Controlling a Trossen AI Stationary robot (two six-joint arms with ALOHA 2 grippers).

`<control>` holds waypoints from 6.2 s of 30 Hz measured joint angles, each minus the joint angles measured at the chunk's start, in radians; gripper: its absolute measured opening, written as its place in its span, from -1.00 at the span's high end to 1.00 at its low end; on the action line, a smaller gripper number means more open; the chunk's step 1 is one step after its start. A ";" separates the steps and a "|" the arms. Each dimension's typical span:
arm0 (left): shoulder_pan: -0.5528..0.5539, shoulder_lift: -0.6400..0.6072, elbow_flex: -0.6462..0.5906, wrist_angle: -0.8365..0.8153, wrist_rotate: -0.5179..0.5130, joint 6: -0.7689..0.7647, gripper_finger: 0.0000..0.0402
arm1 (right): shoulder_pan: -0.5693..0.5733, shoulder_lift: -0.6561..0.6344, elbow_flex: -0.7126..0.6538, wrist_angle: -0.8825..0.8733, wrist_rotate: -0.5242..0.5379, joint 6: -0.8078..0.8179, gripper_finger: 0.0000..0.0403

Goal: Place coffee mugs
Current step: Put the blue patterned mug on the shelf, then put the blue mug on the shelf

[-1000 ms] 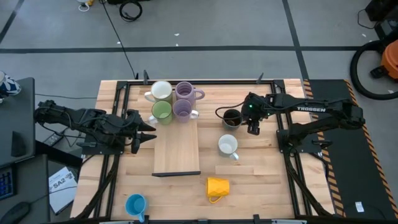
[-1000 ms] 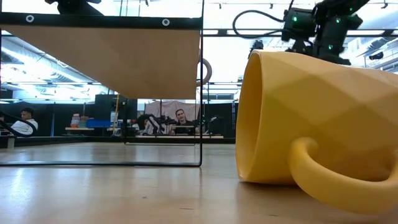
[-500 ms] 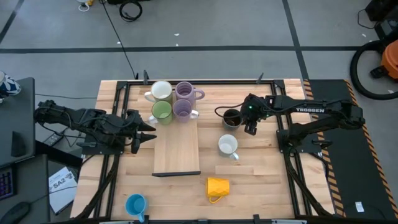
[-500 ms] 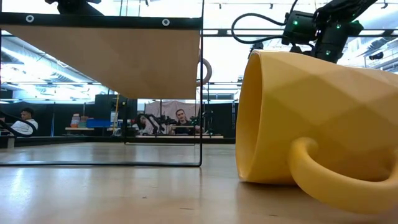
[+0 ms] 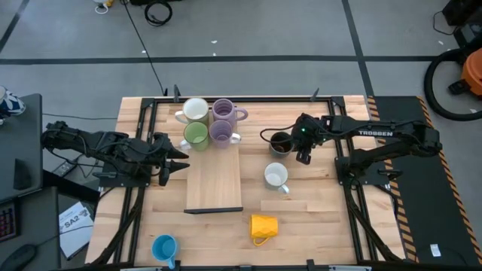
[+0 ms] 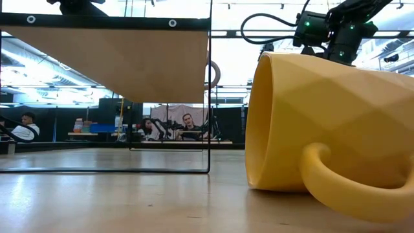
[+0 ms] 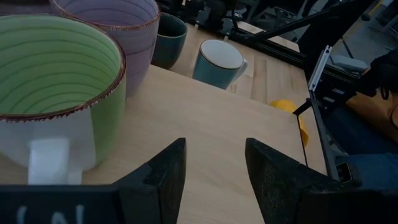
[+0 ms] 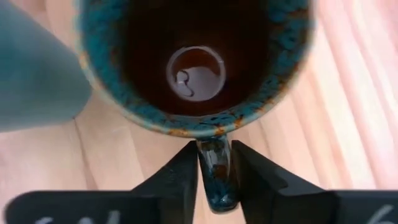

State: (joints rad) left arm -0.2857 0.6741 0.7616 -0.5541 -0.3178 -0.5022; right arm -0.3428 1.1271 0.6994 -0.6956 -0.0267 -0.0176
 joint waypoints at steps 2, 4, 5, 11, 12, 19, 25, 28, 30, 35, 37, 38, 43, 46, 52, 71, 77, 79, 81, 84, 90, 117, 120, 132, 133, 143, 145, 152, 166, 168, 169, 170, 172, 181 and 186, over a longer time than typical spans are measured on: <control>0.000 0.000 0.000 0.000 0.000 0.000 0.14 | 0.000 0.000 0.000 0.000 -0.007 0.012 0.60; 0.000 0.000 0.000 0.000 0.000 0.000 0.14 | 0.000 0.000 0.000 0.000 -0.008 0.025 0.67; 0.000 0.000 0.000 0.000 0.000 0.000 0.14 | 0.000 0.000 0.000 0.000 -0.008 0.026 0.67; 0.000 0.000 0.000 0.000 0.000 0.000 0.14 | 0.003 0.000 0.000 0.004 -0.025 0.065 0.64; 0.000 0.000 0.000 0.000 0.000 0.000 0.14 | 0.003 0.000 0.000 0.005 -0.025 0.073 0.62; 0.000 0.000 0.000 0.000 0.000 0.000 0.14 | 0.006 0.000 0.000 0.028 -0.027 0.079 0.67; 0.000 0.000 0.000 0.000 0.000 0.000 0.14 | 0.043 0.000 0.000 0.082 -0.028 0.088 0.67; 0.000 0.000 0.000 0.000 0.000 0.000 0.14 | 0.066 0.000 0.005 0.087 -0.031 0.097 0.67; 0.000 0.000 0.000 0.000 0.000 0.000 0.14 | 0.081 0.000 0.019 0.088 -0.030 0.098 0.67; 0.000 0.000 0.000 0.000 0.000 0.000 0.14 | 0.109 0.000 0.060 0.098 -0.030 0.098 0.67; 0.000 0.000 0.000 0.000 0.000 0.000 0.14 | 0.116 0.000 0.078 0.094 -0.030 0.098 0.67; 0.000 0.000 0.000 0.000 0.000 0.000 0.14 | 0.119 0.000 0.089 0.093 -0.030 0.103 0.67; 0.000 0.000 0.000 0.000 0.000 0.000 0.14 | 0.132 0.000 0.144 0.096 -0.030 0.105 0.67; 0.000 0.000 0.000 0.000 0.000 -0.001 0.14 | 0.143 0.000 0.181 0.092 -0.026 0.106 0.67; 0.000 0.000 0.000 0.000 0.000 -0.001 0.14 | 0.177 0.000 0.268 0.043 -0.026 0.142 0.67; 0.000 0.000 0.000 0.000 0.000 0.001 0.14 | 0.386 0.000 0.411 0.063 0.011 0.278 0.67; 0.000 0.000 0.000 0.001 0.000 0.001 0.14 | 0.446 0.031 0.412 0.165 0.045 0.287 0.67; 0.000 0.000 0.000 0.002 0.000 0.001 0.14 | 0.460 0.060 0.412 0.200 0.045 0.288 0.67; 0.000 0.000 0.000 0.002 0.000 0.000 0.14 | 0.468 0.087 0.412 0.228 0.045 0.287 0.67; 0.000 0.000 0.000 0.002 0.000 0.000 0.14 | 0.474 0.127 0.412 0.279 0.057 0.284 0.67; 0.000 0.000 0.000 0.003 0.000 0.000 0.14 | 0.472 0.189 0.412 0.359 0.064 0.276 0.66; 0.000 0.000 0.000 0.004 0.000 0.000 0.14 | 0.410 0.301 0.412 0.457 0.062 0.198 0.65; 0.000 0.000 0.000 0.003 0.000 0.000 0.14 | 0.411 0.305 0.412 0.462 0.061 0.197 0.64; 0.000 0.000 0.000 0.004 0.000 0.000 0.14 | 0.411 0.305 0.413 0.500 0.060 0.197 0.56; 0.000 0.000 0.000 0.003 0.000 0.000 0.14 | 0.411 0.305 0.413 0.505 0.060 0.197 0.56; 0.000 0.000 0.000 0.003 0.000 0.000 0.14 | 0.411 0.305 0.413 0.528 0.055 0.198 0.49; 0.000 0.000 0.000 0.003 0.000 0.000 0.14 | 0.411 0.305 0.413 0.537 0.046 0.198 0.45; 0.000 0.000 0.000 0.003 0.000 0.000 0.14 | 0.411 0.305 0.413 0.548 0.026 0.208 0.25; 0.000 -0.001 0.000 0.004 0.000 0.000 0.14 | 0.411 0.357 0.413 0.645 0.026 0.227 0.10; 0.000 0.000 0.000 0.002 0.000 0.000 0.14 | 0.411 0.359 0.413 0.643 0.026 0.226 0.10; 0.000 0.000 0.000 0.003 0.000 0.000 0.14 | 0.411 0.359 0.412 0.643 0.026 0.226 0.10; 0.000 0.000 0.000 0.002 0.000 0.000 0.14 | 0.411 0.359 0.412 0.644 0.026 0.226 0.10; 0.000 0.000 0.000 0.002 0.000 0.000 0.14 | 0.411 0.355 0.412 0.639 0.026 0.225 0.10; 0.000 -0.001 0.000 -0.002 0.100 -0.151 0.14 | 0.410 0.268 0.412 0.595 0.026 0.137 0.10; 0.000 -0.001 0.000 -0.051 0.303 -0.466 0.14 | 0.404 0.177 0.412 0.497 0.033 0.085 0.10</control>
State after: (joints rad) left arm -0.2862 0.6728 0.7612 -0.6049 -0.0143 -0.9686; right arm 0.0610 1.3042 1.1110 -0.1989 0.0060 0.0674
